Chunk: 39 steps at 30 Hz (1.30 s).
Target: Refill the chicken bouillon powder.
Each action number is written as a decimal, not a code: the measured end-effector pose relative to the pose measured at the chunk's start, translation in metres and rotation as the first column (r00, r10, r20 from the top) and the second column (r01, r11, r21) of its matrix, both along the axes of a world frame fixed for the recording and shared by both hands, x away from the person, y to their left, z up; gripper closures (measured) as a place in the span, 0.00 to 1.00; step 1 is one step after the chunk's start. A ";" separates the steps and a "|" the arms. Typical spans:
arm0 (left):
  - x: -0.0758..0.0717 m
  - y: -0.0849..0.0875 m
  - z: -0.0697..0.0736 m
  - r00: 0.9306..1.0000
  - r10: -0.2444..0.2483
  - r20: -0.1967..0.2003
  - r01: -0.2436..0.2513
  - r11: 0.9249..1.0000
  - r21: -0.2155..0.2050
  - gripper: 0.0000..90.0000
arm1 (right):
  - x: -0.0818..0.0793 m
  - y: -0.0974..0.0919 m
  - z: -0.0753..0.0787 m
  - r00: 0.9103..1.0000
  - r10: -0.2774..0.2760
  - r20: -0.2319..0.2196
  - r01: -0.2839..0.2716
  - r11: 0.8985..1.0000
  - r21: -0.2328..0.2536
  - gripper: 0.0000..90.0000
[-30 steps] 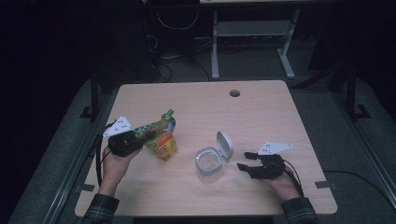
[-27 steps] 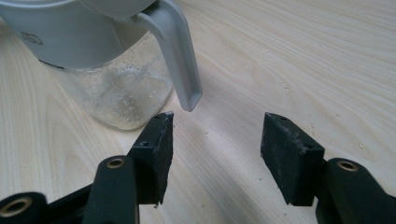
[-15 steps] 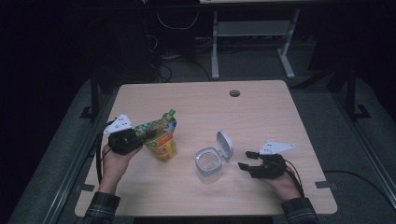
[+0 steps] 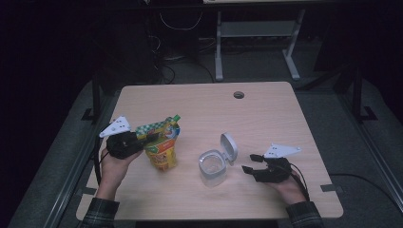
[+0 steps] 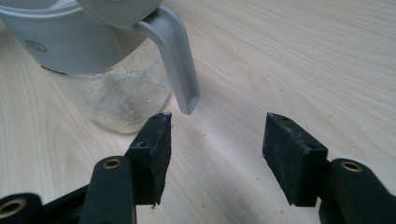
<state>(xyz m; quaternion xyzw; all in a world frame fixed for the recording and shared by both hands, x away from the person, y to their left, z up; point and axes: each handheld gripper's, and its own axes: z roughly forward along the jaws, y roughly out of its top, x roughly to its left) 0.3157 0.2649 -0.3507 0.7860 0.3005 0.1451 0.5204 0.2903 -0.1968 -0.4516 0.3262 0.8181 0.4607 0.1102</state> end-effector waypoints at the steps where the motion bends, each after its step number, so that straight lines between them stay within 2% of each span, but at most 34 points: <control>1: 0.000 0.000 0.000 1.000 0.000 0.000 0.000 1.000 0.000 1.00 | 0.000 0.000 0.000 1.000 0.000 0.000 0.000 1.000 0.000 0.46; 5: -0.003 0.003 0.005 1.000 -0.001 0.003 0.001 1.000 -0.022 1.00 | -0.004 0.000 0.003 1.000 0.003 0.001 -0.003 1.000 0.012 0.47; 7: -0.005 0.004 0.008 1.000 -0.003 0.008 0.003 1.000 -0.028 1.00 | -0.010 0.000 0.007 1.000 -0.002 0.004 0.002 1.000 0.016 0.51; 12: -0.009 0.007 0.015 1.000 -0.010 0.012 0.010 0.999 -0.052 1.00 | -0.019 0.002 0.014 1.000 0.002 0.010 -0.002 1.000 0.016 0.73; 13: -0.009 0.007 0.015 1.000 -0.010 0.012 0.010 0.999 -0.052 1.00 | -0.019 0.002 0.014 1.000 0.002 0.010 -0.002 1.000 0.016 0.73; 14: -0.010 0.008 0.016 1.000 -0.012 0.007 0.012 0.999 -0.048 1.00 | -0.021 0.004 0.016 1.000 0.014 0.002 -0.014 1.000 0.012 0.81; 18: -0.011 0.009 0.019 1.000 -0.012 0.000 0.012 0.999 -0.053 1.00 | -0.026 0.007 0.020 0.999 0.041 0.002 -0.041 0.999 0.015 0.99; 25: -0.013 0.012 0.022 1.000 -0.013 -0.005 0.013 0.998 -0.065 1.00 | -0.035 0.014 0.027 0.997 0.080 0.005 -0.080 0.997 0.020 1.00; 26: -0.015 0.013 0.023 1.000 -0.015 -0.005 0.015 0.997 -0.077 1.00 | -0.037 0.018 0.028 0.995 0.100 0.003 -0.100 0.995 0.026 1.00; 32: -0.018 0.014 0.028 1.000 -0.022 -0.002 0.022 0.996 -0.081 1.00 | -0.041 0.027 0.036 0.990 0.142 0.013 -0.142 0.988 0.062 1.00; 39: -0.021 0.015 0.033 1.000 -0.026 -0.005 0.026 0.994 -0.102 1.00 | -0.043 0.038 0.043 0.987 0.155 0.032 -0.157 0.983 0.090 1.00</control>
